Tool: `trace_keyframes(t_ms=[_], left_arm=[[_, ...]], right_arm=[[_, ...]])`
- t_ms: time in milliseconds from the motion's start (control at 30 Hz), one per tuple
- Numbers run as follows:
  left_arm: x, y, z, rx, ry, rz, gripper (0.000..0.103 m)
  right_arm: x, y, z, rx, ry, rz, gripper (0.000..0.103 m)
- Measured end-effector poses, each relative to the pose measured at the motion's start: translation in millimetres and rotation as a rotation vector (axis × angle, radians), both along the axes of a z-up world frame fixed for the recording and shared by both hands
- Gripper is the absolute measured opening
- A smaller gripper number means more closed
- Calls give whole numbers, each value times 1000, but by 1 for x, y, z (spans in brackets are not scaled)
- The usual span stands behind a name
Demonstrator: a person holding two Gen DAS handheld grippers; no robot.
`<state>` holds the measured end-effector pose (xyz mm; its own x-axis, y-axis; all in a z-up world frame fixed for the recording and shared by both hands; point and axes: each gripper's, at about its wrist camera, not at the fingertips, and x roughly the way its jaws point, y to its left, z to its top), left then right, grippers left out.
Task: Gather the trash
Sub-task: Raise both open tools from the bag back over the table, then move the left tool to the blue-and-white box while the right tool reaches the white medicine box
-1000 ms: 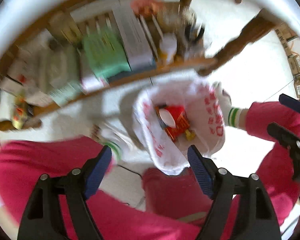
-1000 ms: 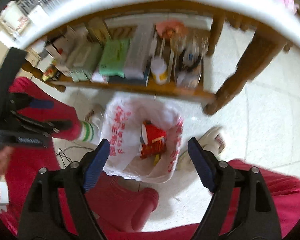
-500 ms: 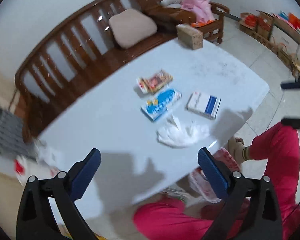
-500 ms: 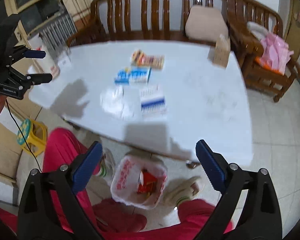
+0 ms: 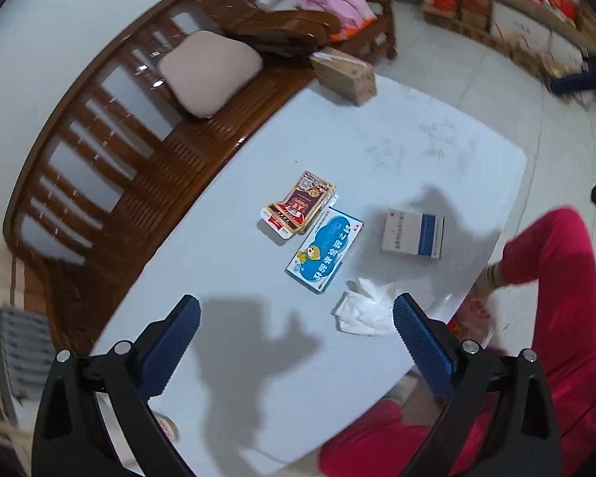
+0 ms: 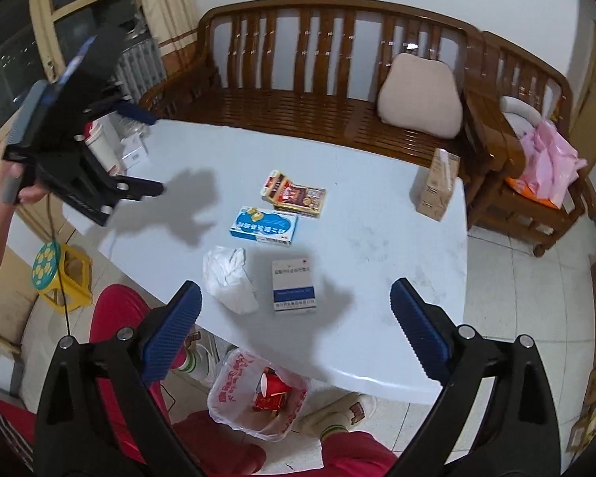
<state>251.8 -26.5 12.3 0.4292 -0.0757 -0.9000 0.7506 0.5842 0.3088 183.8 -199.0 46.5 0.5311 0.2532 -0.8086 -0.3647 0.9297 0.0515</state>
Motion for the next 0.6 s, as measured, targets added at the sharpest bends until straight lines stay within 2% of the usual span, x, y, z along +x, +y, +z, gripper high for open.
trace_keyframes(t_ms=[167, 433, 600], left_arm=[[18, -11, -26, 38, 46, -86, 95], [53, -20, -81, 83, 136, -114, 95], [67, -19, -112, 85, 148, -137, 95]], right_arm=[[23, 11, -17, -27, 36, 45, 94], [59, 10, -55, -64, 99, 42, 94], [78, 16, -89, -90, 156, 60, 94]])
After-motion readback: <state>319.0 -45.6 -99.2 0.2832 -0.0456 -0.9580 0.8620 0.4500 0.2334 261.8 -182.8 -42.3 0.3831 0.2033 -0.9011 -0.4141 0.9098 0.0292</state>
